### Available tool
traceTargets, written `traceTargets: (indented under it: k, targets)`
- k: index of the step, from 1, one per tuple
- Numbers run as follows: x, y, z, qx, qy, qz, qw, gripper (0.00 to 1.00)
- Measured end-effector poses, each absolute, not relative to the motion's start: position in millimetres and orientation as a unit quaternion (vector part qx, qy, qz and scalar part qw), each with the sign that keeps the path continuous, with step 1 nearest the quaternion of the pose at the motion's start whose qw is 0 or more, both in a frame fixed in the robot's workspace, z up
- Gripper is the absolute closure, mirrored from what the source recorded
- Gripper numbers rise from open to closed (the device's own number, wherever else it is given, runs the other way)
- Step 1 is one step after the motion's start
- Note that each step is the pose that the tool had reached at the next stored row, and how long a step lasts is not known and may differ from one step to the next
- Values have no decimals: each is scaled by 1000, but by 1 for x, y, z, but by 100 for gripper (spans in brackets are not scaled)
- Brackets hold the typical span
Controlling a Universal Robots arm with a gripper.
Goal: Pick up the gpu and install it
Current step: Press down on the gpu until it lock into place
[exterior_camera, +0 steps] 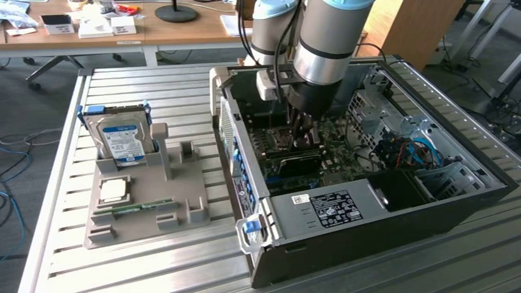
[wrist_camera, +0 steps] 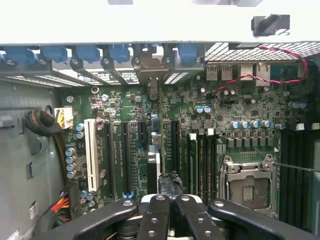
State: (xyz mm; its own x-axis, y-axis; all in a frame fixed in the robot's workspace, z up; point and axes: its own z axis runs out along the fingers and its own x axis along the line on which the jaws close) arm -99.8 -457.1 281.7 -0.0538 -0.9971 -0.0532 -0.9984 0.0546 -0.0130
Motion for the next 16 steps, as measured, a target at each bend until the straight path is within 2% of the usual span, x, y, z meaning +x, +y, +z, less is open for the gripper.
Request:
traceTargets:
  k: [16]
  targets:
    - [-100, -457, 299, -687, 726, 14, 24, 89]
